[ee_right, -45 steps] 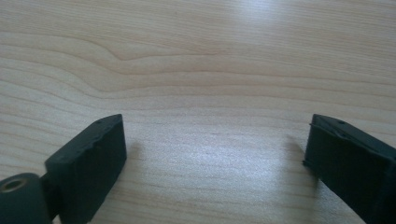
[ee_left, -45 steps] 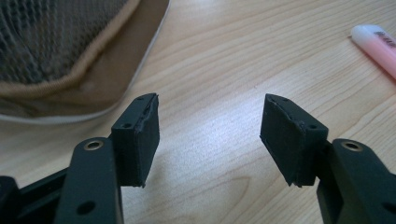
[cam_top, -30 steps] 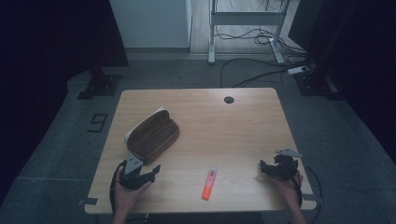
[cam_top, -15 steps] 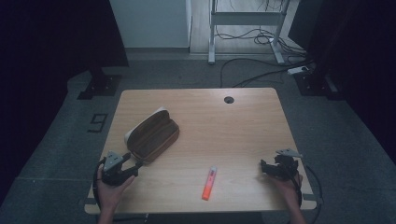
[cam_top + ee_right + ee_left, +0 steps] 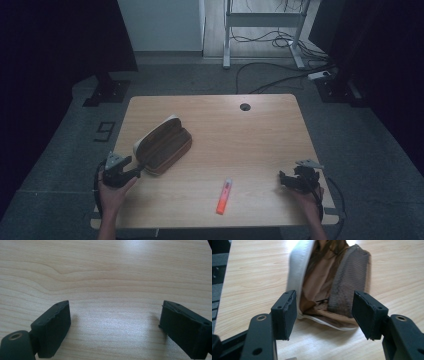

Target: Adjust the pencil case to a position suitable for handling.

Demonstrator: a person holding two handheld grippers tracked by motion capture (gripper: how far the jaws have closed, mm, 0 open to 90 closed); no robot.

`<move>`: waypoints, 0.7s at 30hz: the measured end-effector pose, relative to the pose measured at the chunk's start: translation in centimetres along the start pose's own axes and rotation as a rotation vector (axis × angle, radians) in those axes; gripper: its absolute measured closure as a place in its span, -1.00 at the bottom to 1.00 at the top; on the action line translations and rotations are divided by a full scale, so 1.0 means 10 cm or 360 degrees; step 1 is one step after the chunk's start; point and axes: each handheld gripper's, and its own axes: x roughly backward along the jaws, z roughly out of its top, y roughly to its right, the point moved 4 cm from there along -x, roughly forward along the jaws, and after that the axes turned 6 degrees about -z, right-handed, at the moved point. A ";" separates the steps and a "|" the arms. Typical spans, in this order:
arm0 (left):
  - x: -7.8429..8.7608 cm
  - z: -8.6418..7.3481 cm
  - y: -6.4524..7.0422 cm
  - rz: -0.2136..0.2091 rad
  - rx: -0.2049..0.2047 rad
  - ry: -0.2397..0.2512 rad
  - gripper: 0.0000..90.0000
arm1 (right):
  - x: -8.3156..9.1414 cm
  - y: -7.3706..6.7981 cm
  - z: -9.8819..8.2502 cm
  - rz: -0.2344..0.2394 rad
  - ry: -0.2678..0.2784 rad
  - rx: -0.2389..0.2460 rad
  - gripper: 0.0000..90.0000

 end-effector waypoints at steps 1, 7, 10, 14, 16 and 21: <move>-0.02 0.00 -0.03 0.0009 0.0006 -0.0010 -0.18 | 0.00 0.00 0.00 -0.0001 0.0000 0.0000 -0.79; -0.07 0.04 -0.12 0.0024 0.0010 -0.0019 -0.18 | 0.00 0.00 0.00 -0.0001 -0.0001 -0.0002 -0.79; -0.11 0.08 -0.18 0.0026 0.0004 -0.0032 -0.19 | 0.00 0.00 0.00 -0.0001 -0.0001 -0.0002 -0.79; -0.16 0.11 -0.24 0.0013 0.0016 -0.0031 -0.20 | 0.00 0.00 0.00 -0.0001 -0.0001 -0.0002 -0.79; -0.19 0.13 -0.26 0.0005 0.0003 -0.0031 -0.20 | 0.00 0.00 0.00 -0.0002 0.0000 -0.0003 -0.78; -0.27 0.21 -0.30 -0.0023 0.0025 -0.0015 -0.20 | 0.00 0.00 0.00 -0.0004 0.0001 -0.0006 -0.78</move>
